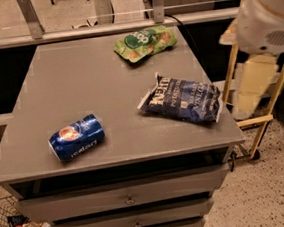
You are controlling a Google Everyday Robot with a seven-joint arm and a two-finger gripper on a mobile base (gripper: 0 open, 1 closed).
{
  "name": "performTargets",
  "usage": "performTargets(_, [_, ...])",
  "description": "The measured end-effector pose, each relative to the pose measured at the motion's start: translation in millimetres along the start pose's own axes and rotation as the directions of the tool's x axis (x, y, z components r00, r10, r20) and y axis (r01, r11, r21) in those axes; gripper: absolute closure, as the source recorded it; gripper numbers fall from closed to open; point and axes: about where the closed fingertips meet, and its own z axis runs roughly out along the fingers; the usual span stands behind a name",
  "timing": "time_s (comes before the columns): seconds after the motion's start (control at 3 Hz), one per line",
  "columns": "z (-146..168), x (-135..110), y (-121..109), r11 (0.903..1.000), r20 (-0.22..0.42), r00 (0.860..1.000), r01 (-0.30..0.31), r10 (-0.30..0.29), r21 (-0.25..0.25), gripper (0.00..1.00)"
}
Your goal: Place pepsi can upright
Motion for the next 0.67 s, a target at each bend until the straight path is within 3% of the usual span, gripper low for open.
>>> performTargets(0.33, [33.4, -77.1, -21.3, 0.9742, 0.012, 0.975, 0.223, -0.223, -0.035, 0.00])
performTargets(0.67, [59.7, -171.9, -15.1, 0.8817, 0.099, 0.881, 0.469, -0.463, -0.051, 0.00])
